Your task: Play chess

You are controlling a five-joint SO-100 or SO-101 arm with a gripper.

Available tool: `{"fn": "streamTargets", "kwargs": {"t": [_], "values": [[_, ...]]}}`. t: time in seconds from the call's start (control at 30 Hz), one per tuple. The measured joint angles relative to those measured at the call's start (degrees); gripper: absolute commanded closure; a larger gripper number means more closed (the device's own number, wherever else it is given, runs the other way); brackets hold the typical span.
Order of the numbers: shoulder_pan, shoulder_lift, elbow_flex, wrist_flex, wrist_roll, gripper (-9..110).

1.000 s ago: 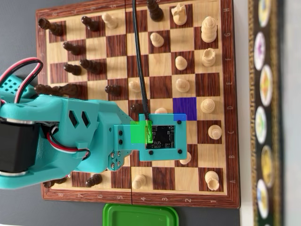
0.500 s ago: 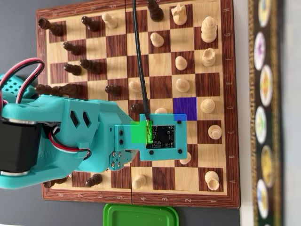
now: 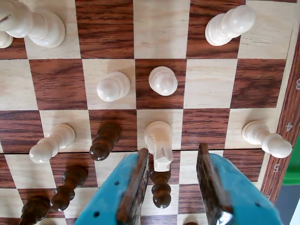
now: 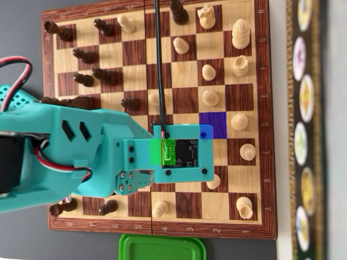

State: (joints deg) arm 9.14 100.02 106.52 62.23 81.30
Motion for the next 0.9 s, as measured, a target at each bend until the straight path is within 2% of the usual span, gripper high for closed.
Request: {"fn": "streamTargets", "kwargs": {"t": [0.7,0.9], "values": [[-0.1,20.5,0.0,2.5,0.0,85],[-3.3,29.8,2.5,0.8,1.7,85]]}}
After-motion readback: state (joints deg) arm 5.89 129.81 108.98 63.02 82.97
